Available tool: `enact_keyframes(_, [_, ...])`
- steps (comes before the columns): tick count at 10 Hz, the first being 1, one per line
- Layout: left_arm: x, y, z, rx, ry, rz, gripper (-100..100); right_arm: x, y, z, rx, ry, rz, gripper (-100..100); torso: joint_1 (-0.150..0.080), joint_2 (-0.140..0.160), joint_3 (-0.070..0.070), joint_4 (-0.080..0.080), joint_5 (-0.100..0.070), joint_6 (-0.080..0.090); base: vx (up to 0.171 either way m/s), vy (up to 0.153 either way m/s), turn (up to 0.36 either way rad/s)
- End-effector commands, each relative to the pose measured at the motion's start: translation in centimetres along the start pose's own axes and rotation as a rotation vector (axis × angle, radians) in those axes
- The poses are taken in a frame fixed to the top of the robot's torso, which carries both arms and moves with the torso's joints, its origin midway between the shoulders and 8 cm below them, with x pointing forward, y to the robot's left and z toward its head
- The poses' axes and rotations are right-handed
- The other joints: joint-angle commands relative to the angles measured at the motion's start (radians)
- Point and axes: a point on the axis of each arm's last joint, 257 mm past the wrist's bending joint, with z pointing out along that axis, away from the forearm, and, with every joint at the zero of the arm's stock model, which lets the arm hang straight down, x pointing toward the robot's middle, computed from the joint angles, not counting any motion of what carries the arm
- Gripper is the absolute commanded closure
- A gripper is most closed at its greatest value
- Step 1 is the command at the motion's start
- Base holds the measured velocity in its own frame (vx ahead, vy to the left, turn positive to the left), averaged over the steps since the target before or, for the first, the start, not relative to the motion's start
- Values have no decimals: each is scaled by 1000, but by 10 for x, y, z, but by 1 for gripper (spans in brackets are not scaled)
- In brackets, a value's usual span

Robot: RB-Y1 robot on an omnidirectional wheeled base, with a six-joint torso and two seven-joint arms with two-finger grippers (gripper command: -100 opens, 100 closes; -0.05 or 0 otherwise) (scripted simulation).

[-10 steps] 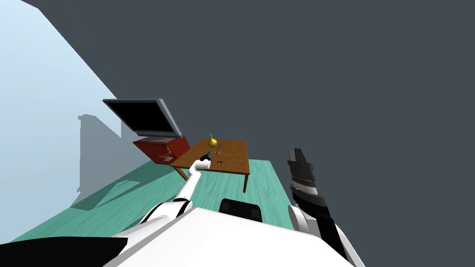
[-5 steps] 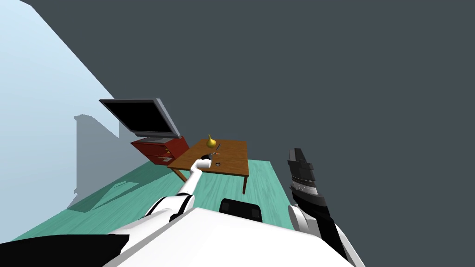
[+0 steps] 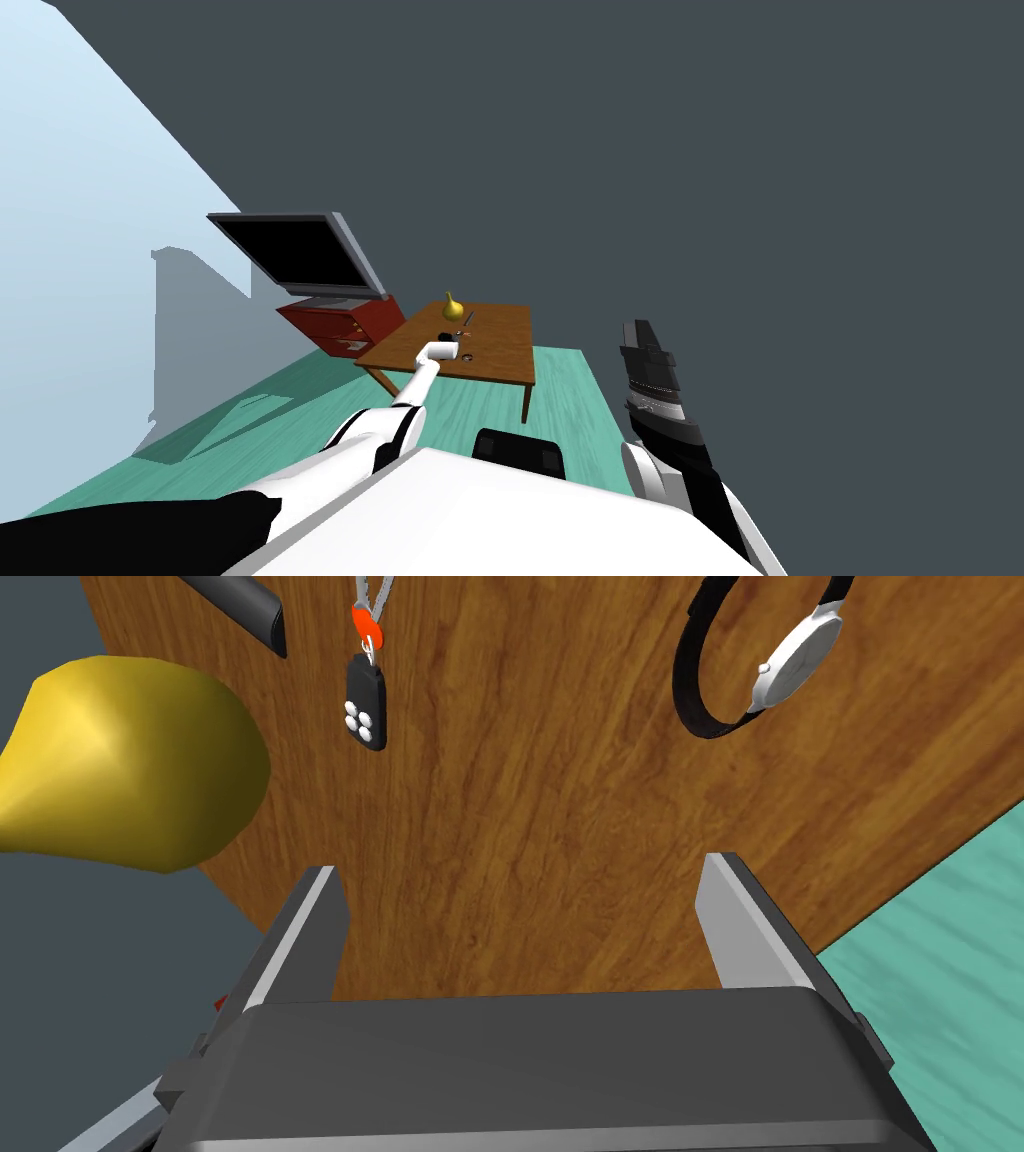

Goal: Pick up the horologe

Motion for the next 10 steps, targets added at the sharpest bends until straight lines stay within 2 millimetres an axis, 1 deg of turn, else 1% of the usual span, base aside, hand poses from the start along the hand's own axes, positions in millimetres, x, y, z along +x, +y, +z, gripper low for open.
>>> enact_keyframes(1, [-1,14,3,-45,-5,-6,-100,0,0,0,0,0,0,0,0,0,0,0,0,0,57,-24,2])
enact_keyframes(2, [1,25,5,-100,-8,-15,-100,0,0,0,0,0,0,0,1,0,0,0,0,0,60,-8,1])
enact_keyframes(3, [0,28,6,-105,-9,-15,-100,0,0,0,0,0,0,0,2,0,0,0,0,0,49,-8,-3])
enact_keyframes(4, [2,42,7,-162,-12,-24,-100,0,0,0,0,0,0,0,2,1,0,0,0,0,60,-33,-2])
enact_keyframes(5, [5,51,8,-204,-12,-31,-100,0,0,0,0,0,0,0,1,0,0,0,0,0,83,-32,1])
enact_keyframes(6, [4,55,8,-216,-15,-31,-100,0,0,0,0,0,0,0,1,-1,-1,0,0,0,64,-11,1])
enact_keyframes(8, [8,80,6,-310,-18,-43,-100,0,0,0,0,0,0,0,1,0,0,0,0,0,71,-16,-3])
enact_keyframes(9, [8,80,6,-312,-19,-43,-100,0,0,0,0,0,0,0,1,-1,-1,0,0,0,59,-13,2])
enact_keyframes(10, [11,89,5,-348,-19,-47,-100,0,0,0,0,0,0,0,2,0,0,0,0,0,44,-18,-3])
